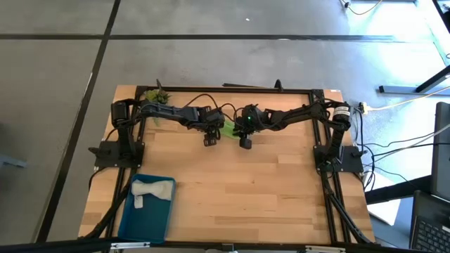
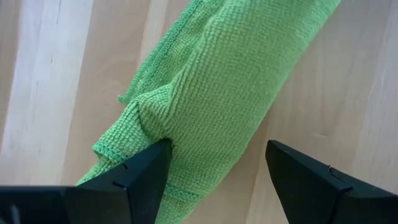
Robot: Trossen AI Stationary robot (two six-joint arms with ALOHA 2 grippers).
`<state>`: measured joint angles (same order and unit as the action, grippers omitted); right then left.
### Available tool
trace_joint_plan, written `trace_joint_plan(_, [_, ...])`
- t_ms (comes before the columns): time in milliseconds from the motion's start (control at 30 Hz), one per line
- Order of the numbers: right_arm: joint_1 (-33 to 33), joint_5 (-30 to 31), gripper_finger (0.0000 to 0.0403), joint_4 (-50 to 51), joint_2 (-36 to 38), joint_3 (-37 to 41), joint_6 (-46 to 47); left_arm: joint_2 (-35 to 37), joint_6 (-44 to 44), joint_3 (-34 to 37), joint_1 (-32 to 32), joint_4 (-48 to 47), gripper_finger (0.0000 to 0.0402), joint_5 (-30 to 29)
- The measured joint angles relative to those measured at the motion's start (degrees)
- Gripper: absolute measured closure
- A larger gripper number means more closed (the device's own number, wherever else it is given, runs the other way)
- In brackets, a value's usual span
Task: Roll microfiber towels into tight, uniform cylinder then place into a basket
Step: Roll the green towel, then put the rolled green towel into the blue bin
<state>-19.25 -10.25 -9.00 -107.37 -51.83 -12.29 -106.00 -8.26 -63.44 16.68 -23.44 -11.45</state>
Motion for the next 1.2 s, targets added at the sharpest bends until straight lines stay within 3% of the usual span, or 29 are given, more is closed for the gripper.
trace_joint_plan(533, [0.00, 0.05, 0.0289, 1.07, 0.00, -0.02, 0.00, 5.81, -9.57, 0.04, -1.21, 0.82, 0.0142, -3.69])
trace_joint_plan(733, [0.00, 0.07, 0.0289, 1.07, 0.01, -0.02, -0.02, 4.31, -22.17, -0.13, -2.11, 8.22, 0.0142, -3.45])
trace_joint_plan(900, [0.02, 0.07, 0.0289, 1.29, 0.00, -0.02, -0.02, 1.74, -24.45, -0.02, -1.47, 11.53, 0.0142, 1.91])
trace_joint_plan(1067, [0.02, 0.07, 0.0289, 1.49, 0.00, 0.00, 0.00, 0.44, -24.41, 0.00, 0.06, 12.53, 0.0142, 3.68])
trace_joint_plan(1200, [0.04, 0.10, 0.0289, 1.51, 0.00, 0.00, 0.01, -0.12, -23.51, 0.00, 1.80, 12.53, 0.0142, 11.88])
